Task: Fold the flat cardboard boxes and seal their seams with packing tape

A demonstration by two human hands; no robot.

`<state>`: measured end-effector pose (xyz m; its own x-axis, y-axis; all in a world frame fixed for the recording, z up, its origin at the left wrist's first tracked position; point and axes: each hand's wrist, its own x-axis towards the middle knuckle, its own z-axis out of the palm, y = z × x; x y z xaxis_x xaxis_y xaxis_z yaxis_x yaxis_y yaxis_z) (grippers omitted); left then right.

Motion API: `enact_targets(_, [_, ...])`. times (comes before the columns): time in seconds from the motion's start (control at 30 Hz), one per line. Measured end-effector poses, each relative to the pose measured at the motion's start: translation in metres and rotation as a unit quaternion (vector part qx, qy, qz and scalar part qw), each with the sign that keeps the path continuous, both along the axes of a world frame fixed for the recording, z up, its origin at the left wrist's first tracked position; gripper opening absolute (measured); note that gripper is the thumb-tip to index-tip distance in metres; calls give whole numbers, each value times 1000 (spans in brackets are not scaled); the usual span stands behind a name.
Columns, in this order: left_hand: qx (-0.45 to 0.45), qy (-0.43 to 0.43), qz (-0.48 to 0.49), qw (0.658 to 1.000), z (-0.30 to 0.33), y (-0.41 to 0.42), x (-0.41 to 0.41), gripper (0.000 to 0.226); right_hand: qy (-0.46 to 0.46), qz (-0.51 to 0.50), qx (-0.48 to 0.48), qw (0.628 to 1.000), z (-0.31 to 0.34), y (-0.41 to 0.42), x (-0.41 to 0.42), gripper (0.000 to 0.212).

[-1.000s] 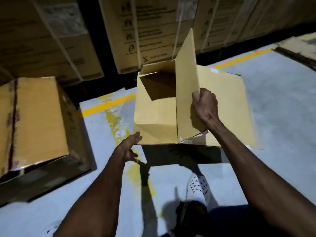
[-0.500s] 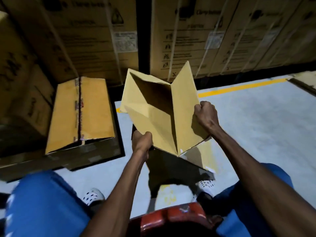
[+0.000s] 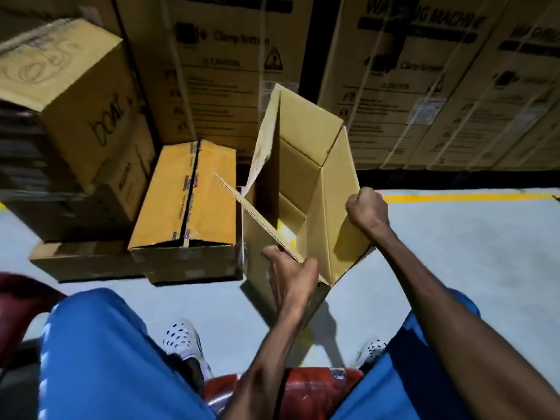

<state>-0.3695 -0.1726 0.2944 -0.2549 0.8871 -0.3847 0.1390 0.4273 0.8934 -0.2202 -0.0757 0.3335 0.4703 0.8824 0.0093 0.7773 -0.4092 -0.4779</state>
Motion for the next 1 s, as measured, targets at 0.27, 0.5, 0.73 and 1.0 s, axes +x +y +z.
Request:
enact_targets(0.27, [53,57,21,997,-13,51,-10,93,-47,61,-40,996,-9,0,23,32])
enact_targets(0.5, [105,370,-46,922,11,170,-72,111,-42,122,-57,990,-24,-2,44,40])
enact_targets(0.73, [19,211,-165,963,25,273,-79,98,-16,116,-66,991,-30,-10,57,47])
enact_targets(1.0, [62,187,-126,972,26,299,-60,15,-42,68,-45,996,-29,2,65,41])
